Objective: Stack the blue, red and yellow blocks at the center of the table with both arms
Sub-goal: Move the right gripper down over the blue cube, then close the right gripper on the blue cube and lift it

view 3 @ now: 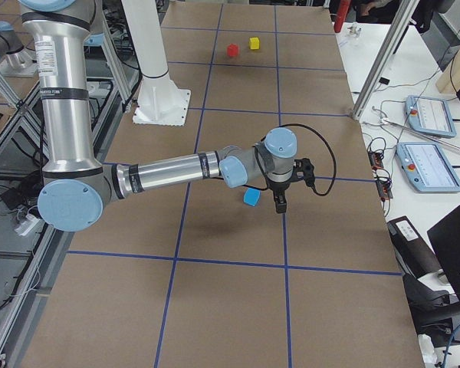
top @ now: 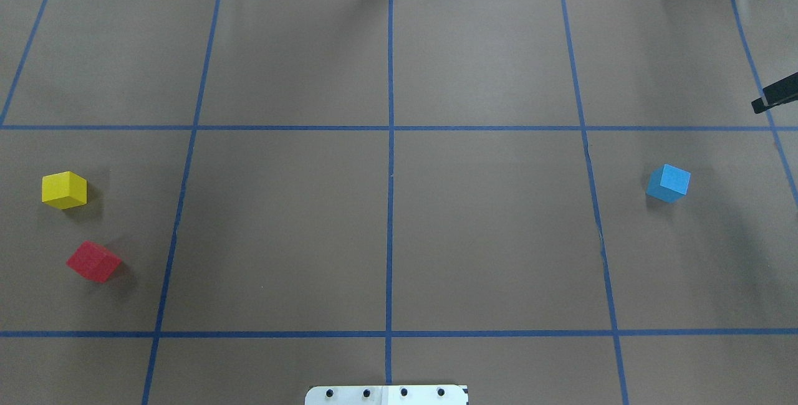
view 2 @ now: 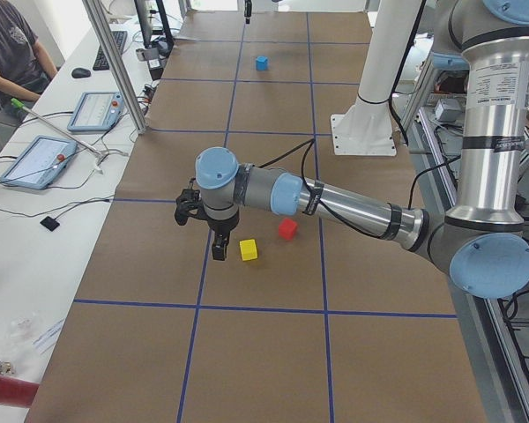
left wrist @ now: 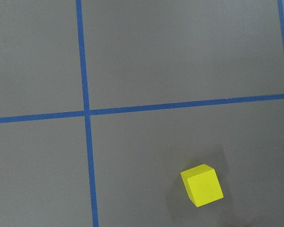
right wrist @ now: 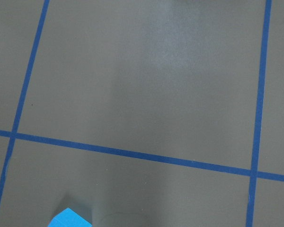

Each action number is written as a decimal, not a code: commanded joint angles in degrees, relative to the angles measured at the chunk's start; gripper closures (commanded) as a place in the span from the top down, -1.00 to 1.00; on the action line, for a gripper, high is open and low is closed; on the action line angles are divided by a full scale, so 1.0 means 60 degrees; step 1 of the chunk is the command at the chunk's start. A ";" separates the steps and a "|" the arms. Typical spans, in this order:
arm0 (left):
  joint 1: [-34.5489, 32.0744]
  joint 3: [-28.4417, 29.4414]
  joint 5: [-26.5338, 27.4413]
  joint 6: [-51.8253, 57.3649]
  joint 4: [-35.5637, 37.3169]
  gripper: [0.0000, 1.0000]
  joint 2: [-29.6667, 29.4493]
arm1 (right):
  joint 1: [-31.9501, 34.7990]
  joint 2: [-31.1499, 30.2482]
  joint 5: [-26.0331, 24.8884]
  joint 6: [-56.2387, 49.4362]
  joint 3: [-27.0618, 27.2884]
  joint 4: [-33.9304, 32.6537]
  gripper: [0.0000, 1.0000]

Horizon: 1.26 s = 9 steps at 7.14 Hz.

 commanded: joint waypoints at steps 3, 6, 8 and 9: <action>-0.0002 0.0005 -0.0191 -0.0087 0.0004 1.00 0.0009 | -0.3530 -0.0305 -0.2493 0.6020 0.0477 0.1855 0.99; -0.0002 -0.0024 -0.0206 -0.0087 0.0004 1.00 0.0009 | -0.3532 -0.0729 -0.2434 0.6295 0.0258 0.1843 0.96; -0.0002 -0.0214 -0.0206 -0.0364 0.0004 1.00 0.0009 | -0.3546 -0.0862 -0.2405 0.6716 0.0110 0.1843 0.95; -0.0002 -0.0229 -0.0191 -0.0365 0.0004 1.00 0.0009 | -0.3575 -0.0586 -0.2405 0.7547 0.0009 0.1843 0.95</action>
